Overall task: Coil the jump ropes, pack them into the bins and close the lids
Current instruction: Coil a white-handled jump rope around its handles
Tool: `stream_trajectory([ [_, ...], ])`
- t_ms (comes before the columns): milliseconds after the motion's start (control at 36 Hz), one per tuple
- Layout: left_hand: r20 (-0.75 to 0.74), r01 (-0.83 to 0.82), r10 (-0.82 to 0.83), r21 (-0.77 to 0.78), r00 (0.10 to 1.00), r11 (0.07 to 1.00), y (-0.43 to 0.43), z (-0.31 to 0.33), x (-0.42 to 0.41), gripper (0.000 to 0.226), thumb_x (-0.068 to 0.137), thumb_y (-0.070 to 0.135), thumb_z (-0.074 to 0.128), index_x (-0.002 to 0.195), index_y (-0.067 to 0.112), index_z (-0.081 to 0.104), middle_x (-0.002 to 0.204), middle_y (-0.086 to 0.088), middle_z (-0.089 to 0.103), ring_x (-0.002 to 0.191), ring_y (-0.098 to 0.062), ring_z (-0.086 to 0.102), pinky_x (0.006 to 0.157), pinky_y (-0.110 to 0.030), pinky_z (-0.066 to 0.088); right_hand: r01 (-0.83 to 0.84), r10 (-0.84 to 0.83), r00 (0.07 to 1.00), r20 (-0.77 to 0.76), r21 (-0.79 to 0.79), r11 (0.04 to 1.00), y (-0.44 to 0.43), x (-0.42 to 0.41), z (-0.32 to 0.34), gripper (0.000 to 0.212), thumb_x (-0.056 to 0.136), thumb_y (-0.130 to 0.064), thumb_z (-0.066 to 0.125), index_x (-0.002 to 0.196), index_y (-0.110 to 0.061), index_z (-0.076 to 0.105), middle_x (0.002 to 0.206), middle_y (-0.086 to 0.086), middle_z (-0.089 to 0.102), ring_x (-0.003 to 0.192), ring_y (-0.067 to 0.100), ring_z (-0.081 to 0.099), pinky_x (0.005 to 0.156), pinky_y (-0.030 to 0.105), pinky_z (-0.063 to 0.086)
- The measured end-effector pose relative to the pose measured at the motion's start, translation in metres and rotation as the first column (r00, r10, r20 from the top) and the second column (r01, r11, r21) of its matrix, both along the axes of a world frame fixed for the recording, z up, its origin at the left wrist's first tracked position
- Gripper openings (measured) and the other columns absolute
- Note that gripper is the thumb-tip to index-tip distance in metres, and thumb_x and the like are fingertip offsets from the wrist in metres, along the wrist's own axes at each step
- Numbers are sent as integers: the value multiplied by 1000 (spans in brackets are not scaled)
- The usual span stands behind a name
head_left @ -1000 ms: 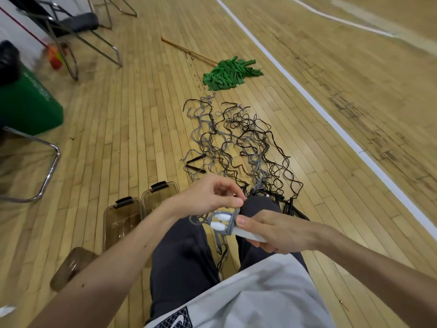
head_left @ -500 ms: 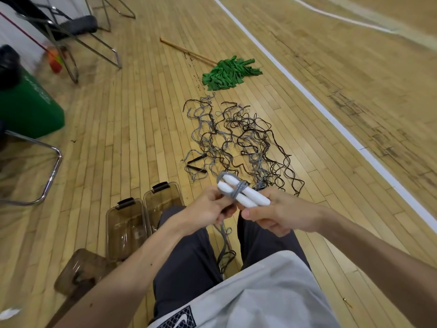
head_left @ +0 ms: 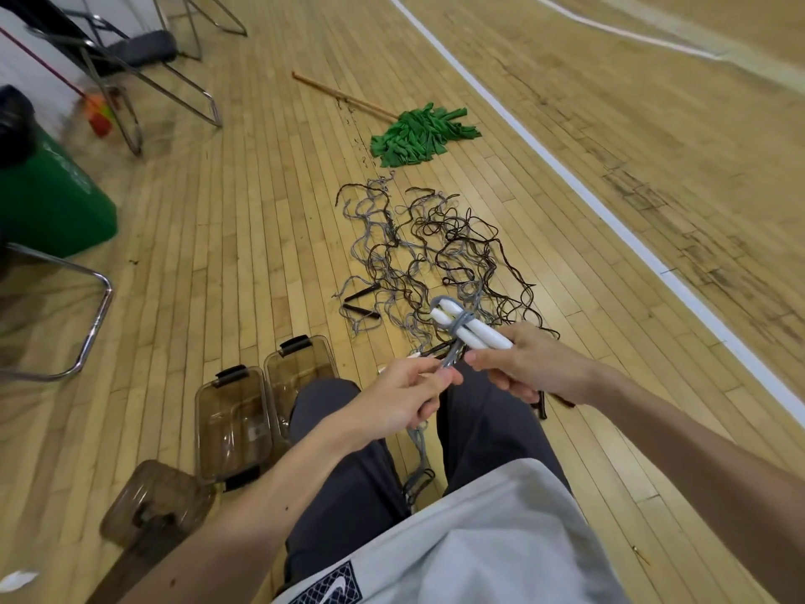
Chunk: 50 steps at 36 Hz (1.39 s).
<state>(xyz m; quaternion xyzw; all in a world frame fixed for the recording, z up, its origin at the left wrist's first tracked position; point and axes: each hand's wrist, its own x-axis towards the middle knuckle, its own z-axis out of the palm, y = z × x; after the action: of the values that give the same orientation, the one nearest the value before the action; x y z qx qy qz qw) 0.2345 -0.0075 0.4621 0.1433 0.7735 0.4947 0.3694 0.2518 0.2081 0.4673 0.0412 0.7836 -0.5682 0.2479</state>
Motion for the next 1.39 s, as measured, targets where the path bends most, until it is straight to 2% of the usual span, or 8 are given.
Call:
stream_trajectory([
  [111,-155,62,-85,-145,984,987,-1,-2,3,20,104,26,51,117,15,61,59,12,44,51,-5,40,55,-19,37,40,-41,999,8,79,996,4,-1,-8,29,97,-26,68,75,-10,57,52,0,56,37,13,43,42,27,37],
  [250,-466,147,-385,-468,797,871,-1,10,5,22,104,32,49,98,14,60,68,11,48,56,-7,43,54,-27,29,-33,16,994,104,158,987,4,0,-10,29,96,-32,67,78,-10,60,52,-2,52,39,13,41,42,25,35],
  [528,-473,268,-733,-718,489,642,6,56,-15,31,101,45,49,91,19,62,82,1,62,76,-19,58,72,-38,50,-283,214,909,356,152,947,-1,9,-1,29,97,-38,65,87,-11,62,58,-1,43,44,13,32,43,21,28],
  [806,-489,382,-619,-502,615,776,10,75,-37,23,89,41,72,88,19,77,74,10,69,68,-4,58,65,-26,46,-441,354,856,377,173,881,-19,23,18,30,97,-39,63,83,-12,60,57,0,40,46,17,30,44,24,27],
  [1083,-322,460,-561,-341,762,820,10,74,-41,13,86,32,77,82,19,77,70,4,72,69,-20,66,67,-44,54,-559,468,806,362,206,803,-27,33,41,29,98,-38,62,84,-13,61,61,2,41,47,16,33,43,22,32],
  [1222,-227,424,-459,-188,859,886,4,67,-42,11,88,21,77,88,9,77,69,-9,71,61,-16,62,54,-25,45,-580,502,803,321,226,783,-30,39,47,28,98,-39,63,87,-13,63,64,3,45,48,16,37,42,21,35],
  [1306,-186,404,-419,-113,889,908,0,61,-41,9,87,21,77,91,13,75,69,-18,70,61,-39,60,52,-28,39,-581,515,806,292,224,783,-31,42,48,31,98,-40,63,89,-10,64,64,3,45,48,16,37,42,22,35],
  [1389,-164,406,-411,-65,897,912,-3,58,-39,9,86,18,78,90,10,75,69,-22,69,59,-31,62,57,-34,41,-577,522,812,263,218,787,-33,45,49,38,97,-43,63,90,-5,65,61,1,46,46,15,38,43,23,35],
])
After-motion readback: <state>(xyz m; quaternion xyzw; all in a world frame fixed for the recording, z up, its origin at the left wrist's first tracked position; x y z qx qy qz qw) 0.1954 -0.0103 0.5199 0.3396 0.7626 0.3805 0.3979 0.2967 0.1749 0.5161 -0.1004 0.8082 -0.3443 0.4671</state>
